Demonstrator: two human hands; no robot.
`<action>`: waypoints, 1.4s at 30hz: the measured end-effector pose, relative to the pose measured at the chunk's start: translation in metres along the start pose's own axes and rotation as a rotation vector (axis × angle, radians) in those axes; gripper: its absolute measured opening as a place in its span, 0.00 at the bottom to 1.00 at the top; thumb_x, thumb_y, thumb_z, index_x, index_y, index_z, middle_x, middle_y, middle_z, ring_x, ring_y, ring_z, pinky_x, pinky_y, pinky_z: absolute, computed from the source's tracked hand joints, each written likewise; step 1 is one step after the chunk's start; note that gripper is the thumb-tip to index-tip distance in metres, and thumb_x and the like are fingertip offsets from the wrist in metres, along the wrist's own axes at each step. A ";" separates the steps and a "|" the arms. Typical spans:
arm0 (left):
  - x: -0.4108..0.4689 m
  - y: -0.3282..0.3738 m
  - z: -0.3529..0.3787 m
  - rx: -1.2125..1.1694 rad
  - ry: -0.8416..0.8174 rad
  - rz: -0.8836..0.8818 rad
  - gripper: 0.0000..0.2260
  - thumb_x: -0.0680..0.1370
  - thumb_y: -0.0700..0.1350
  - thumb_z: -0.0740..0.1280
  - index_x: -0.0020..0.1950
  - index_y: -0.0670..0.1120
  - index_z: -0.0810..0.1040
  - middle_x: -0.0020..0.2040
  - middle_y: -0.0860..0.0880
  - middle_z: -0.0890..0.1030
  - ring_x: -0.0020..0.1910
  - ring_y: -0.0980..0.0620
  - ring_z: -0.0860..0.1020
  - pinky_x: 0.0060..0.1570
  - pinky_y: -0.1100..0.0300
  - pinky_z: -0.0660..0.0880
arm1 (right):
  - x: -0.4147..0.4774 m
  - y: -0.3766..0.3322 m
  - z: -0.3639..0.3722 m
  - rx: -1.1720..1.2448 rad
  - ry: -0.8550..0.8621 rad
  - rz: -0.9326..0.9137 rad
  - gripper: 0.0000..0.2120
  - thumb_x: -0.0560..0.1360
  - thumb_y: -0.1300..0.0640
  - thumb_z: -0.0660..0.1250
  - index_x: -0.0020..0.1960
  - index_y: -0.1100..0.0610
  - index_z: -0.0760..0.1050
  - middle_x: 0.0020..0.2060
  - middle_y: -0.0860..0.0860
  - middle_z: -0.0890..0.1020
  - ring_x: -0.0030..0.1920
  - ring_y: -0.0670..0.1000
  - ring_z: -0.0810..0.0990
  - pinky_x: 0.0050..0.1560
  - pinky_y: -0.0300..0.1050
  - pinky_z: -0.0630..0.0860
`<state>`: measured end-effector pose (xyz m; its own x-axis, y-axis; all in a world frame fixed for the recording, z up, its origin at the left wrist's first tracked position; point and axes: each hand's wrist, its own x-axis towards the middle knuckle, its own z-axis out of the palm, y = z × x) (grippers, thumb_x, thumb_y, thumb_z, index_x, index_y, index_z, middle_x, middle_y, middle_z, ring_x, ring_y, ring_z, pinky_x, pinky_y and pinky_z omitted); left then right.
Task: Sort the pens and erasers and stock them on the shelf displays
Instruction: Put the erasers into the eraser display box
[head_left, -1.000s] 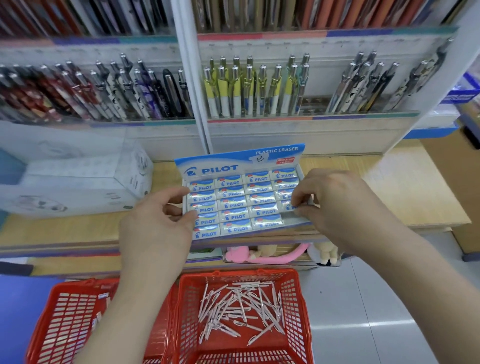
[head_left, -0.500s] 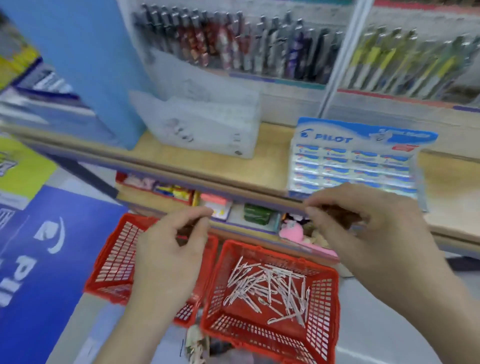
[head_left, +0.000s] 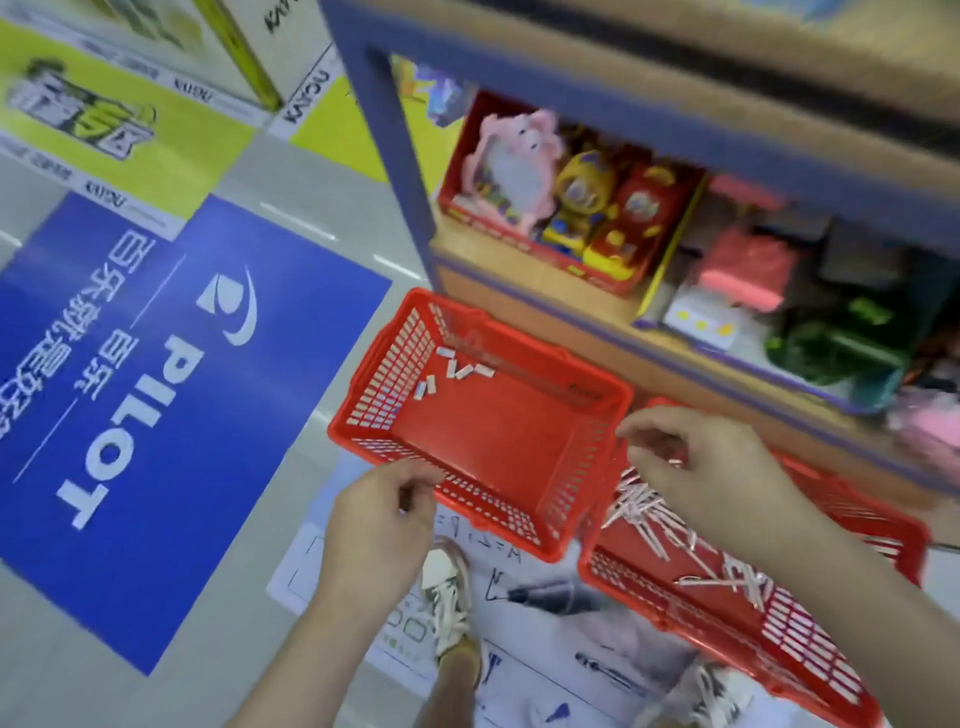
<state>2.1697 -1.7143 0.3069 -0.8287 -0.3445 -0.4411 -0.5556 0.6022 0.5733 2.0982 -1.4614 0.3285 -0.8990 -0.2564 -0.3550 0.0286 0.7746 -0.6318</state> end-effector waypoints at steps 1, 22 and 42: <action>0.015 -0.019 -0.002 0.036 -0.010 -0.007 0.11 0.76 0.39 0.63 0.46 0.53 0.82 0.41 0.59 0.81 0.42 0.60 0.78 0.41 0.68 0.70 | 0.013 0.001 0.025 0.008 -0.024 0.023 0.11 0.71 0.63 0.70 0.49 0.49 0.81 0.39 0.44 0.82 0.40 0.43 0.79 0.49 0.38 0.74; 0.377 -0.246 0.241 0.733 -0.244 0.196 0.30 0.76 0.46 0.61 0.76 0.48 0.53 0.73 0.42 0.61 0.62 0.36 0.73 0.59 0.45 0.71 | 0.335 0.179 0.396 -0.381 -0.180 -0.104 0.39 0.72 0.54 0.66 0.77 0.49 0.49 0.76 0.55 0.58 0.75 0.56 0.56 0.75 0.47 0.51; 0.441 -0.235 0.282 0.297 -0.034 0.326 0.18 0.73 0.45 0.66 0.62 0.52 0.75 0.60 0.46 0.72 0.54 0.44 0.76 0.55 0.56 0.72 | 0.331 0.227 0.436 0.156 0.193 0.191 0.13 0.66 0.64 0.74 0.44 0.48 0.79 0.46 0.50 0.77 0.43 0.50 0.79 0.45 0.31 0.72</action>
<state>1.9545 -1.8049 -0.2169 -0.9519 -0.0807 -0.2955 -0.2172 0.8582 0.4651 1.9979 -1.6223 -0.2331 -0.9368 0.0117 -0.3498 0.2586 0.6966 -0.6693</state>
